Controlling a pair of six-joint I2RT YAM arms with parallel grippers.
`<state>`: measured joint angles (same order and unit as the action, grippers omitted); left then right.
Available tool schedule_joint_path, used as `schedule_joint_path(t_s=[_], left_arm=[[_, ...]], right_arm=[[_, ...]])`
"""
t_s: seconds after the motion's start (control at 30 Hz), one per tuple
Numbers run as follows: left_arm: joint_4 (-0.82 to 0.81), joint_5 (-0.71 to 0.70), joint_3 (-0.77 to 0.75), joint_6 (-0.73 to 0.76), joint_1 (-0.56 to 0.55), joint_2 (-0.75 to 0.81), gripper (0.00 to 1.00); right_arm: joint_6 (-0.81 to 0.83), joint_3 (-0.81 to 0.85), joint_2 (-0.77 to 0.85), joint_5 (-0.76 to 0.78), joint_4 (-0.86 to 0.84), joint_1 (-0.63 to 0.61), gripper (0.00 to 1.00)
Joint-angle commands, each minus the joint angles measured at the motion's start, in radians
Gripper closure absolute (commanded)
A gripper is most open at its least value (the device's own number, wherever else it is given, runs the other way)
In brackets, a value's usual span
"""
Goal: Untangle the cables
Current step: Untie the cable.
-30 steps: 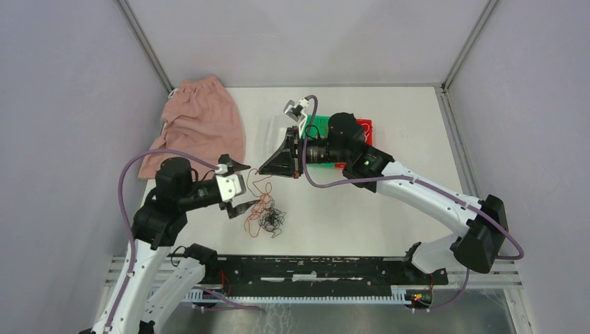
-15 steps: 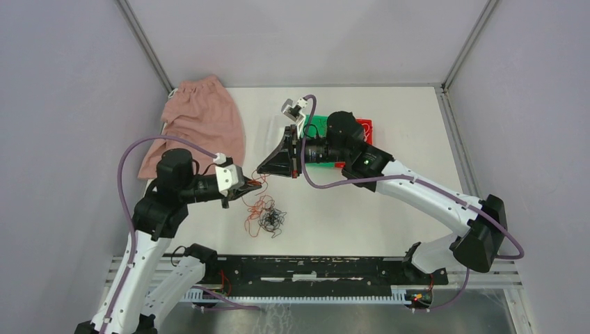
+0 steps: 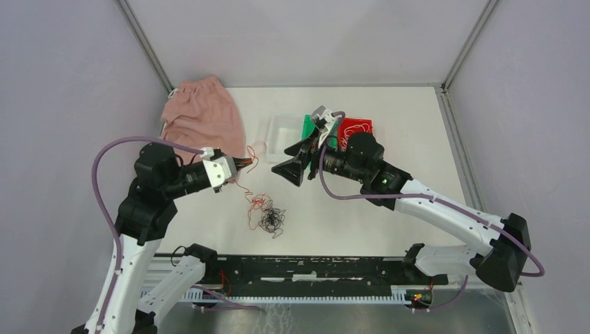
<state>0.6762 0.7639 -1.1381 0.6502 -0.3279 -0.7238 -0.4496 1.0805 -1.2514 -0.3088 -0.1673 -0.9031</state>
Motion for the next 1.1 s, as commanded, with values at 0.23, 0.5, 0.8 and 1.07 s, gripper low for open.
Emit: schedule_joint_path(t_s=[0.23,0.5,0.8,1.07], left_arm=[[-0.108,-0.071,-0.202,0.098,-0.002,-0.072,0.97],[-0.110,-0.049,-0.265,0.095,-0.002,-0.097,0.97],[-0.168,-0.011,-0.395,0.029,-0.002,-0.149,0.97],[-0.202,-0.022,-0.505,0.013,-0.002,-0.183,0.97]], right_arm=[[0.130,-0.080,-0.039,-0.133,-0.237,0.002,0.18],[0.225,0.029,-0.228,-0.160,-0.271,-0.066,0.17],[0.313,0.163,-0.470,0.050,-0.183,-0.138,0.26],[0.267,0.073,-0.564,0.131,-0.296,-0.138,0.42]])
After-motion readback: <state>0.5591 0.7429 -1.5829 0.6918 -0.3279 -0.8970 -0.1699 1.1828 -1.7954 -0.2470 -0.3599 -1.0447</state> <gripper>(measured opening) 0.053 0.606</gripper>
